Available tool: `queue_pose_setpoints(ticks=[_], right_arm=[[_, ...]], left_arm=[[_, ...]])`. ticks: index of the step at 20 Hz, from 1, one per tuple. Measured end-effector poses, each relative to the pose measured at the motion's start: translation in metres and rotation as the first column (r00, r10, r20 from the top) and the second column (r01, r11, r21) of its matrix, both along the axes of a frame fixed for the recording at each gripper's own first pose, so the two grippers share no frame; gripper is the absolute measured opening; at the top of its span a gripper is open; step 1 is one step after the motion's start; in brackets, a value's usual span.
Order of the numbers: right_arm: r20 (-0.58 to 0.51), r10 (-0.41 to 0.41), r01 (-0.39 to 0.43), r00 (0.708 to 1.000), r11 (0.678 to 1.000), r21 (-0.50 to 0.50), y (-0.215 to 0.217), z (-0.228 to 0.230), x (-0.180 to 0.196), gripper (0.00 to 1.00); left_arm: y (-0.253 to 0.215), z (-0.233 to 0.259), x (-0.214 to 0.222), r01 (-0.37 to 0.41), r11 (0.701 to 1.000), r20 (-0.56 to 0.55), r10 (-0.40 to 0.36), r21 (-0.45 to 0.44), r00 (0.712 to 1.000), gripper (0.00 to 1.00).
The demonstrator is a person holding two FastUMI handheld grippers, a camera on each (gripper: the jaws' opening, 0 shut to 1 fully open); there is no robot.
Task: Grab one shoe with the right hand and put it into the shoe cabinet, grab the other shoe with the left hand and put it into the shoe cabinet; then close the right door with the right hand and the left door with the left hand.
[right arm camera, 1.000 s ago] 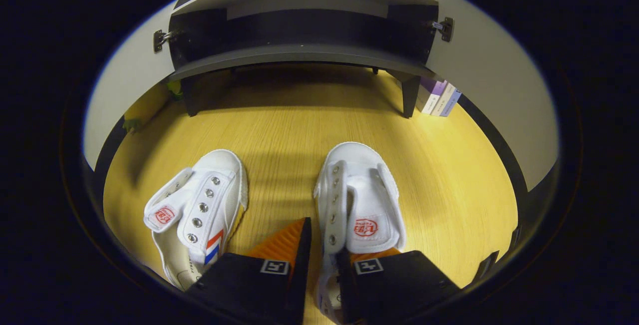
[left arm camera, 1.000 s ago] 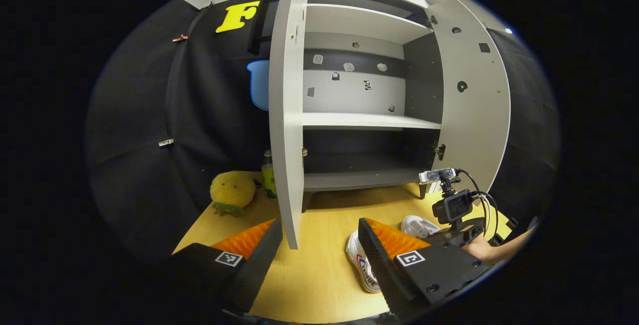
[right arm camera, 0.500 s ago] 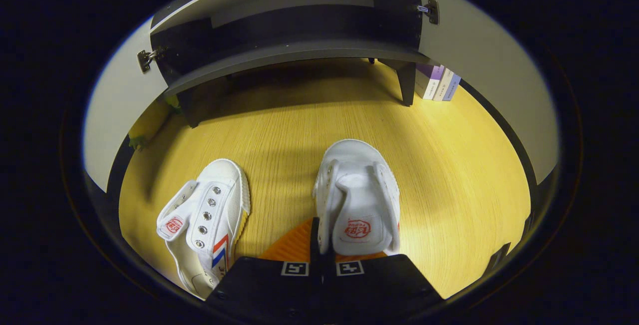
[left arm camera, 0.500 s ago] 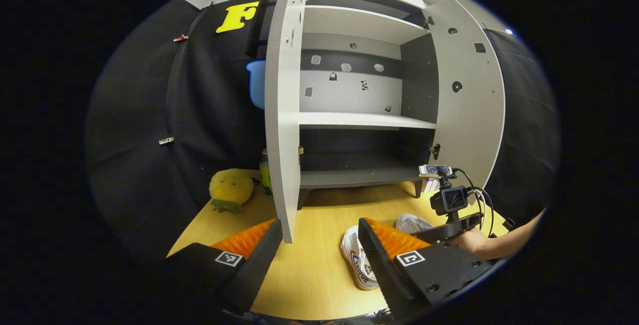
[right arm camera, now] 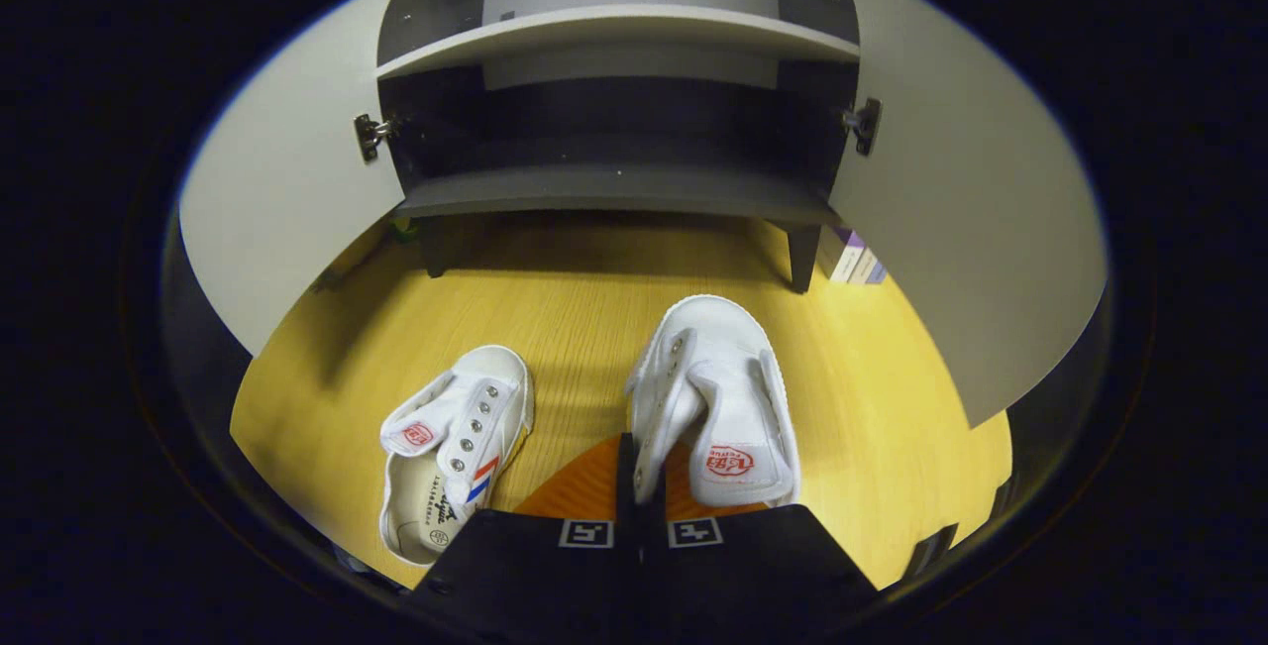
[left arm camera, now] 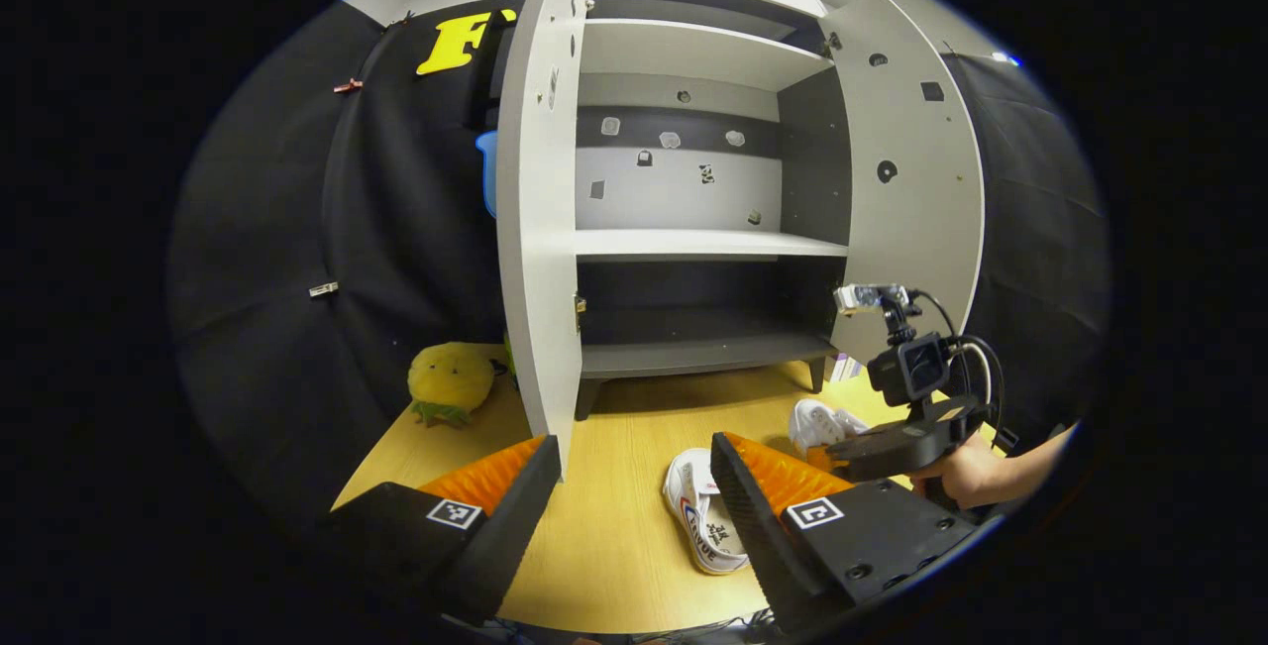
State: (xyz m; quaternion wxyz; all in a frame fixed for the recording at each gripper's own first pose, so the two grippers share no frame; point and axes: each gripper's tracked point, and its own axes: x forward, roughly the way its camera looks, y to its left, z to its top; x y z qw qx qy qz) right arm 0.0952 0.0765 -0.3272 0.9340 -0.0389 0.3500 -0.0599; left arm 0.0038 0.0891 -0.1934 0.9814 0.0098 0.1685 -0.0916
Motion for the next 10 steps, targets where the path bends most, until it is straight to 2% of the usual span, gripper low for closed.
queue_pose_setpoints(ticks=[4, 10], right_arm=[[0.105, 0.058, -0.055, 0.993, 0.998, -0.031, 0.010, 0.067, 0.016, 0.05], [0.251, 0.085, -0.080, 0.964, 0.996, -0.029, 0.023, 0.181, 0.051, 0.05]], left_arm=[[-0.009, 0.012, 0.002, 0.044, 0.998, 0.065, -0.047, 0.053, 0.997, 0.96], [-0.015, 0.026, 0.002, 0.078, 0.997, 0.098, -0.080, 0.029, 0.992, 0.95]])
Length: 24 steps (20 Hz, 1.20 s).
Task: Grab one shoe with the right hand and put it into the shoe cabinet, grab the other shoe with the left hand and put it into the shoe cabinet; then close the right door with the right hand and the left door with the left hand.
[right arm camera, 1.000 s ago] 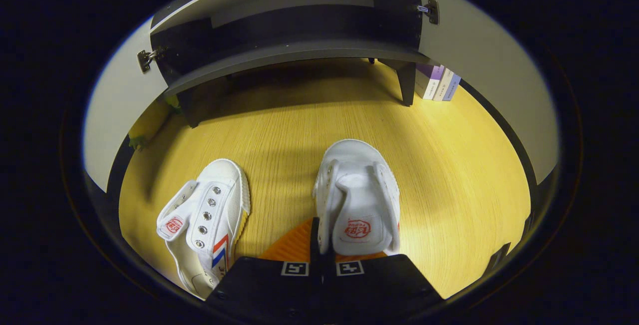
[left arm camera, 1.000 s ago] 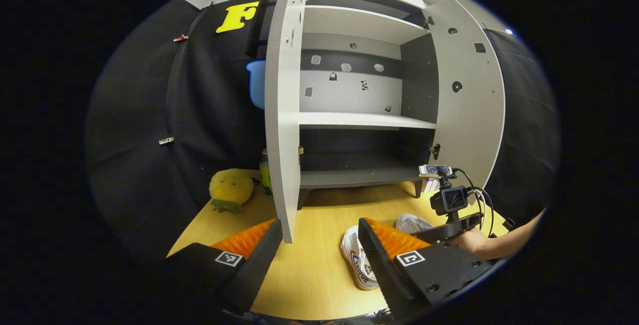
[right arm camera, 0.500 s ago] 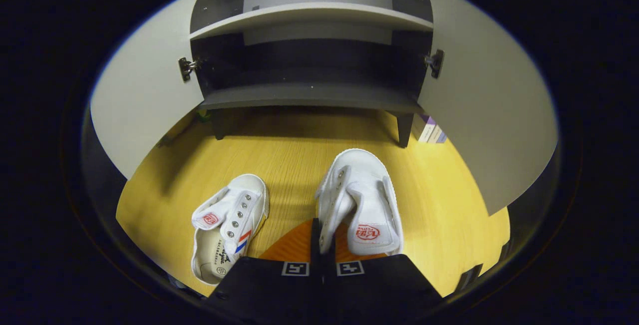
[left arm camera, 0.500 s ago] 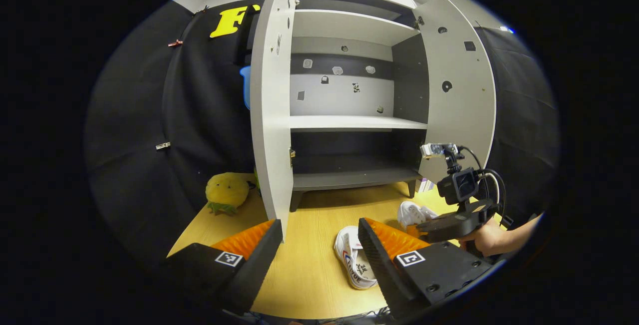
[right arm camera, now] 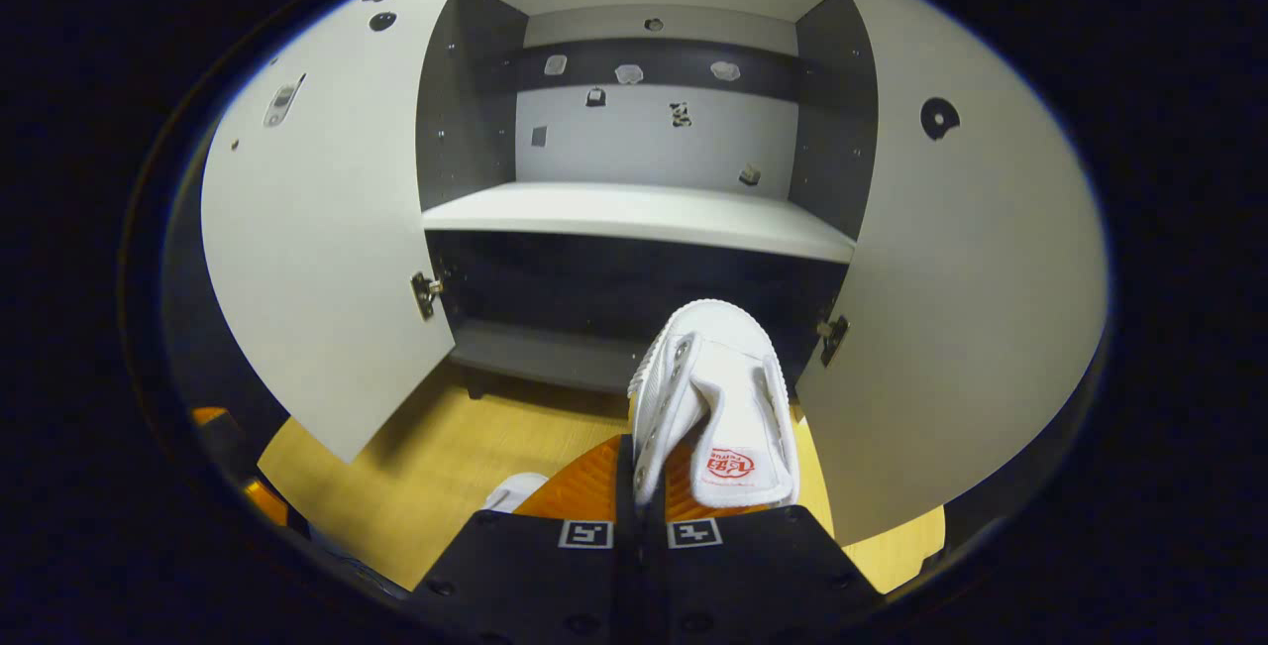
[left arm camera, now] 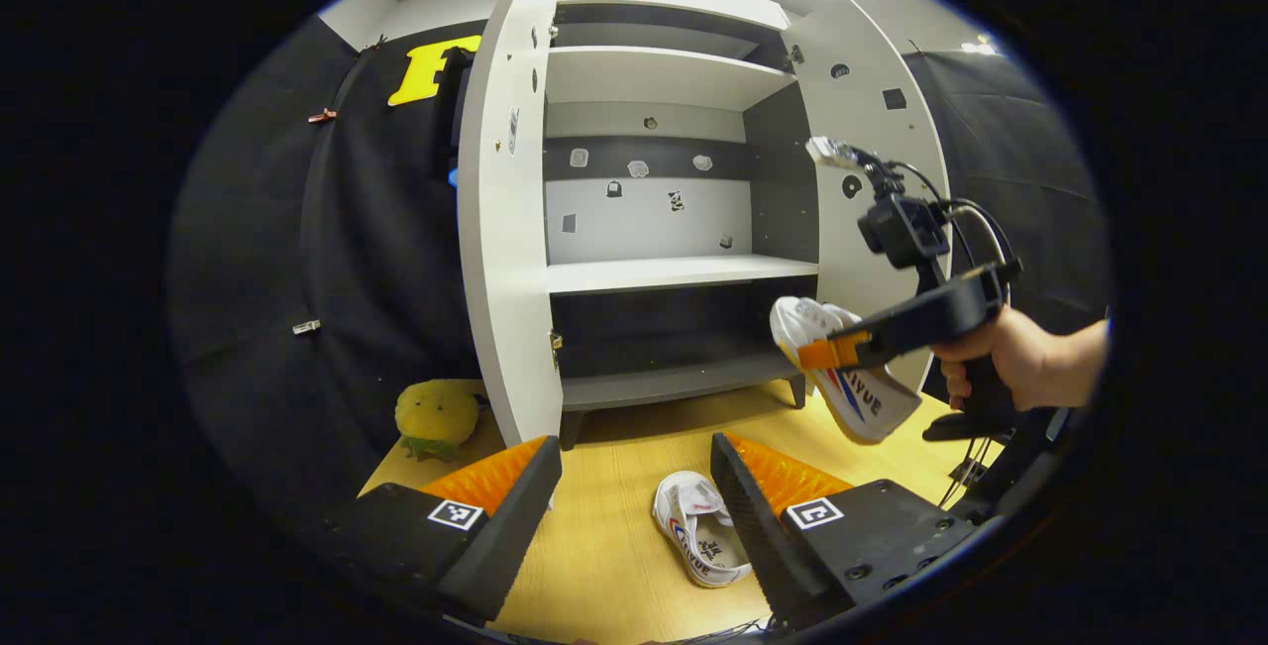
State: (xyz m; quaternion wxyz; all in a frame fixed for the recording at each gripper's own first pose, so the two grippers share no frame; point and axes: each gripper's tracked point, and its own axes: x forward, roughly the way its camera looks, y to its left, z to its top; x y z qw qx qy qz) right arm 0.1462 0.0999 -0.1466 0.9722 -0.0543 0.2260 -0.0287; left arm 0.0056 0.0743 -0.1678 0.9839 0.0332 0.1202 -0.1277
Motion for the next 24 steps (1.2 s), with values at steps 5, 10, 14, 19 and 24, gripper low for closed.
queue_pose_setpoints(ticks=[5, 10, 14, 19, 24], right_arm=[[0.086, 0.034, -0.031, 0.996, 0.999, -0.040, 0.004, 0.070, 0.039, 0.05], [0.158, 0.078, -0.066, 0.984, 0.994, -0.084, 0.005, 0.123, 0.097, 0.05], [0.175, 0.100, -0.083, 0.980, 0.992, -0.100, -0.001, 0.150, 0.148, 0.05], [0.138, 0.109, -0.090, 0.984, 0.987, -0.135, -0.013, 0.159, 0.217, 0.05], [0.086, 0.122, -0.106, 0.989, 0.980, -0.167, -0.029, 0.145, 0.287, 0.05]], left_arm=[[-0.009, 0.010, 0.008, 0.017, 1.000, 0.037, -0.018, 0.010, 0.999, 0.95], [-0.017, 0.033, 0.023, 0.038, 0.999, 0.086, -0.040, 0.017, 0.996, 0.95], [-0.020, 0.042, 0.034, 0.009, 1.000, 0.091, -0.010, 0.007, 0.996, 0.95], [-0.017, 0.042, 0.047, -0.064, 0.997, 0.051, 0.066, -0.041, 0.997, 0.95], [-0.003, 0.039, 0.062, -0.162, 0.985, 0.011, 0.163, -0.060, 0.987, 0.95]])
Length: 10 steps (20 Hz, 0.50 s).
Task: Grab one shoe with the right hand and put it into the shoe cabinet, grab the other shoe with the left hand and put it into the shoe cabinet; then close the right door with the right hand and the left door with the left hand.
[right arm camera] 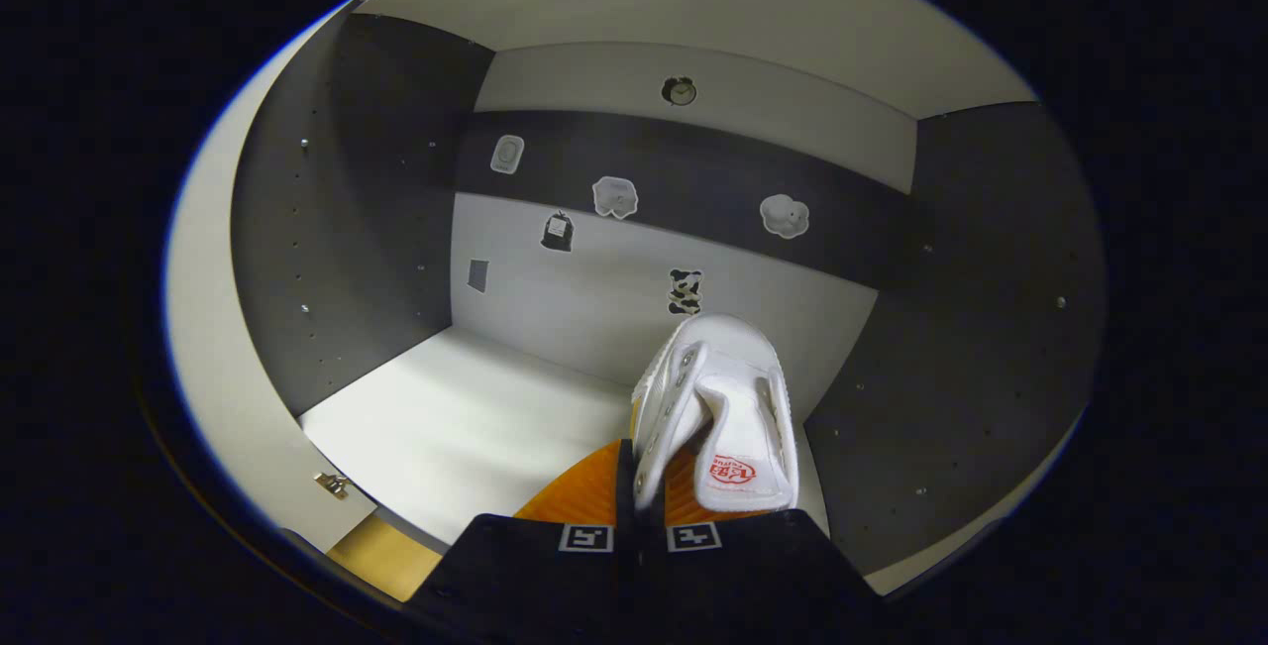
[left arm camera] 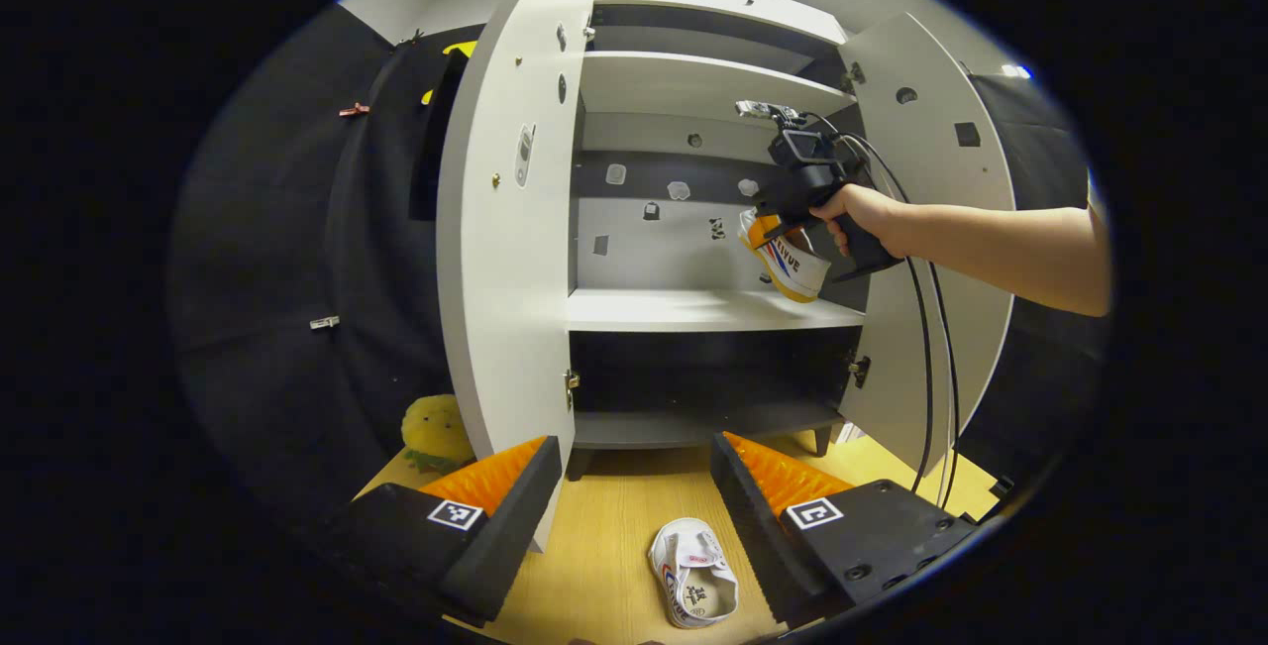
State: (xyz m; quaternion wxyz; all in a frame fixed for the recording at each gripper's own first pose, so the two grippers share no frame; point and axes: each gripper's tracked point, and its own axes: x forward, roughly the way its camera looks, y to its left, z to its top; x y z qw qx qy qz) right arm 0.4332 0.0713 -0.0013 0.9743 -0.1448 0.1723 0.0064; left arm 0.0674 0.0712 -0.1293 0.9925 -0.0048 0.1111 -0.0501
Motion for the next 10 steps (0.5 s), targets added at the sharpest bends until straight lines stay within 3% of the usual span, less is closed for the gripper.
queue_pose_setpoints(ticks=[10], right_arm=[[-0.229, -0.038, 0.058, 0.973, 0.995, 0.078, 0.011, -0.074, 0.053, 0.05]], left_arm=[[0.008, 0.006, 0.000, -0.136, 0.991, 0.012, 0.136, 0.006, 0.991, 0.95]])
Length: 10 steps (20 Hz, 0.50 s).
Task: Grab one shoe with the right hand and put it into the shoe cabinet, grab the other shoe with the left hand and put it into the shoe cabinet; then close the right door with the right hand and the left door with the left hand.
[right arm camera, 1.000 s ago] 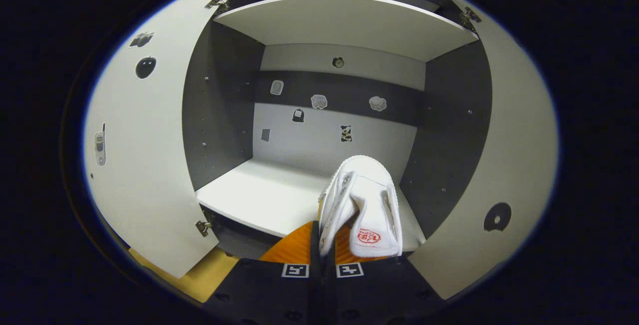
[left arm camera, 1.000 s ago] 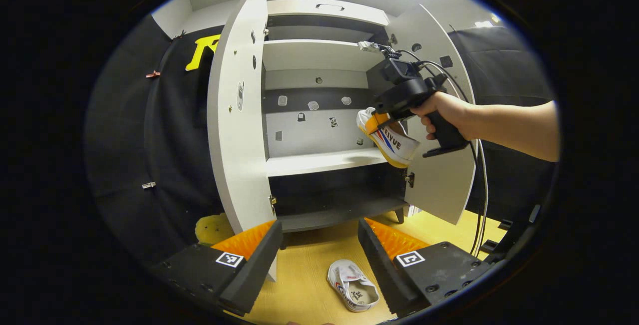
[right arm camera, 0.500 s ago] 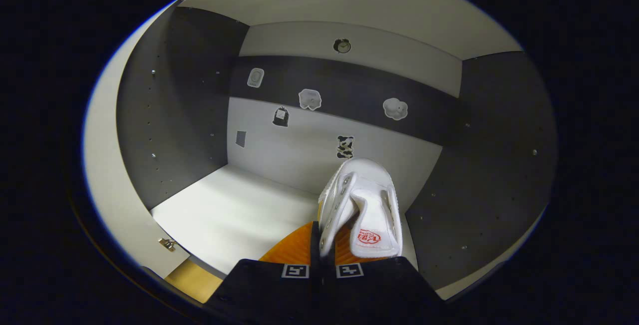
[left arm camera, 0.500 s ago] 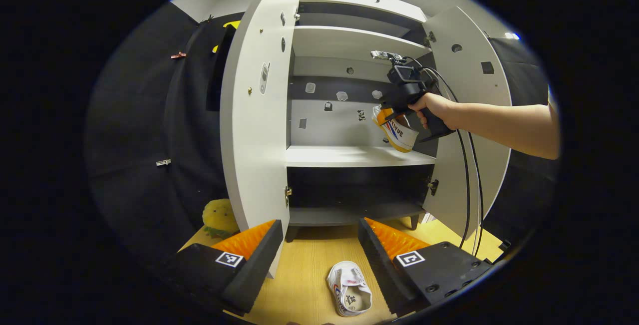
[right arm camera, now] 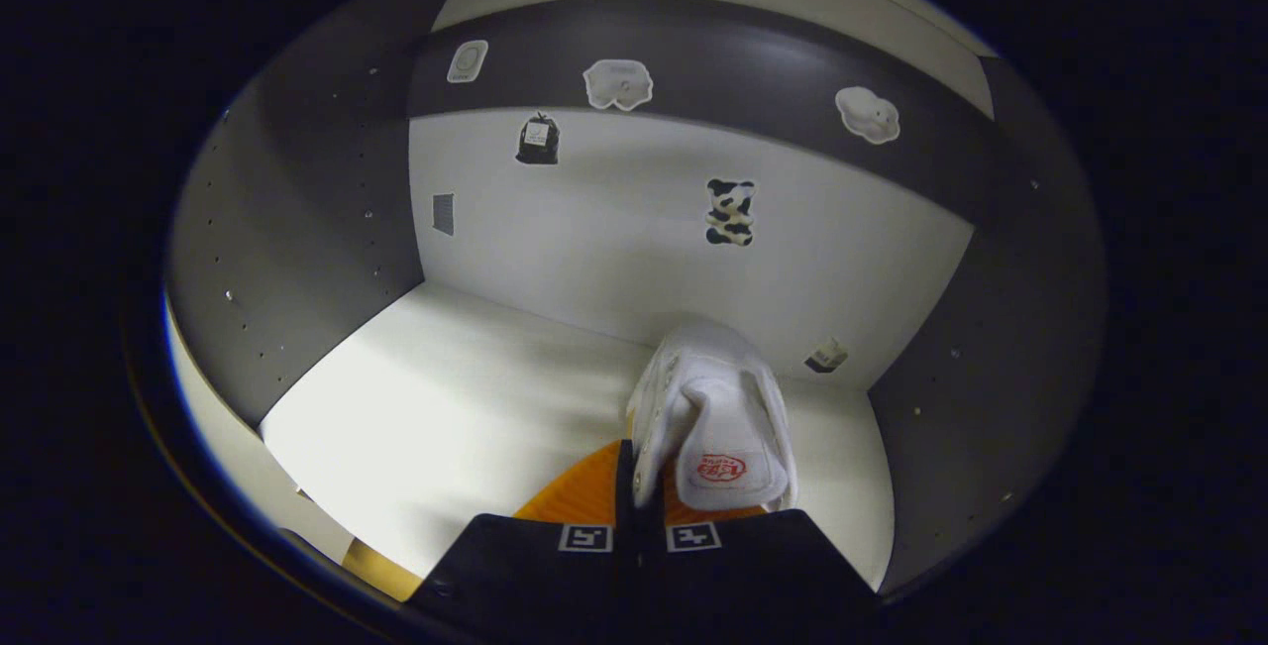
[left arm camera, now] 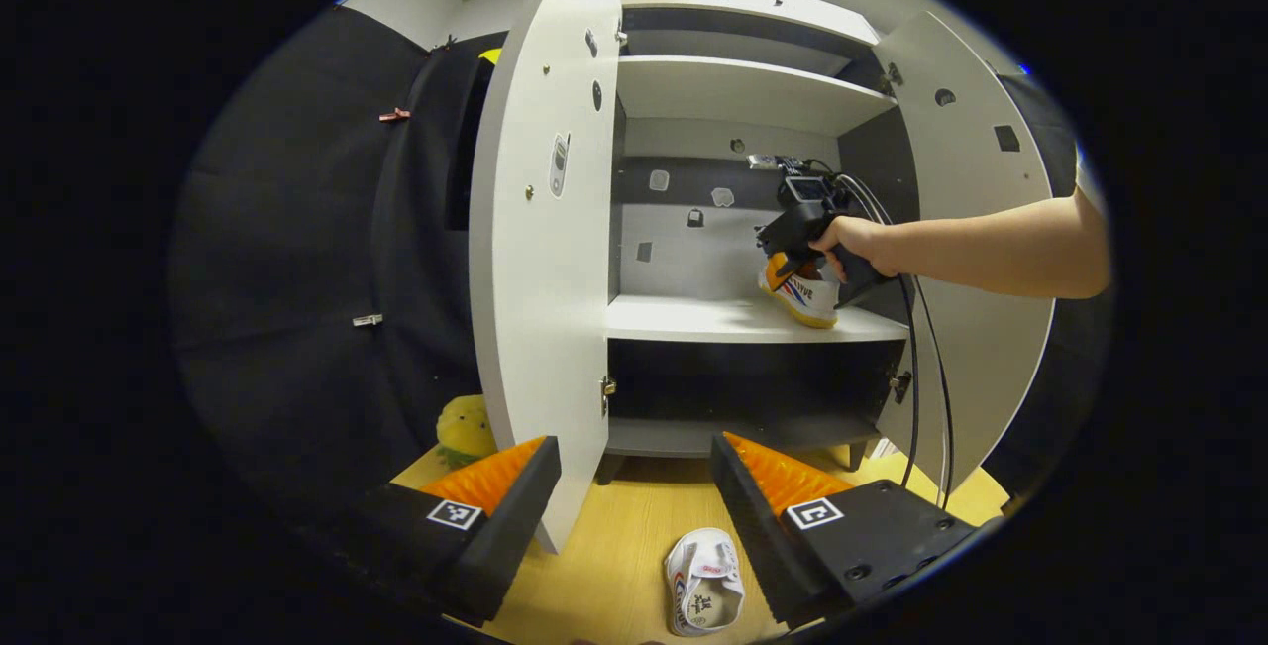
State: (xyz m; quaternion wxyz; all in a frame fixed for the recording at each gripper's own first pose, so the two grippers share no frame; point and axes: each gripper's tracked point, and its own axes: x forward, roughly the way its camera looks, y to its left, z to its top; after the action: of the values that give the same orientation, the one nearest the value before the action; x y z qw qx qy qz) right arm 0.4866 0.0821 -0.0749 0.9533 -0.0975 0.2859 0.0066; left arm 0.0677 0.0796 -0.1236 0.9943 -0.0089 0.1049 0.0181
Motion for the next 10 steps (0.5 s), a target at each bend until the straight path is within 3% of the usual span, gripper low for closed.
queue_pose_setpoints(ticks=[4, 5, 10], right_arm=[[-0.030, -0.060, 0.062, 0.998, 0.997, 0.049, 0.002, -0.007, 0.005, 0.06], [-0.036, -0.074, 0.076, 0.997, 0.996, 0.055, 0.002, -0.009, 0.007, 0.01], [-0.021, -0.101, 0.103, 0.995, 0.992, 0.077, 0.001, -0.001, -0.007, 0.24]], left_arm=[[0.009, 0.002, -0.005, -0.039, 0.999, 0.002, 0.039, 0.014, 0.999, 0.95], [0.011, 0.002, -0.007, -0.045, 0.999, -0.003, 0.045, 0.013, 0.999, 0.95], [0.015, -0.002, -0.018, -0.041, 0.999, -0.024, 0.042, 0.027, 0.999, 0.95]])
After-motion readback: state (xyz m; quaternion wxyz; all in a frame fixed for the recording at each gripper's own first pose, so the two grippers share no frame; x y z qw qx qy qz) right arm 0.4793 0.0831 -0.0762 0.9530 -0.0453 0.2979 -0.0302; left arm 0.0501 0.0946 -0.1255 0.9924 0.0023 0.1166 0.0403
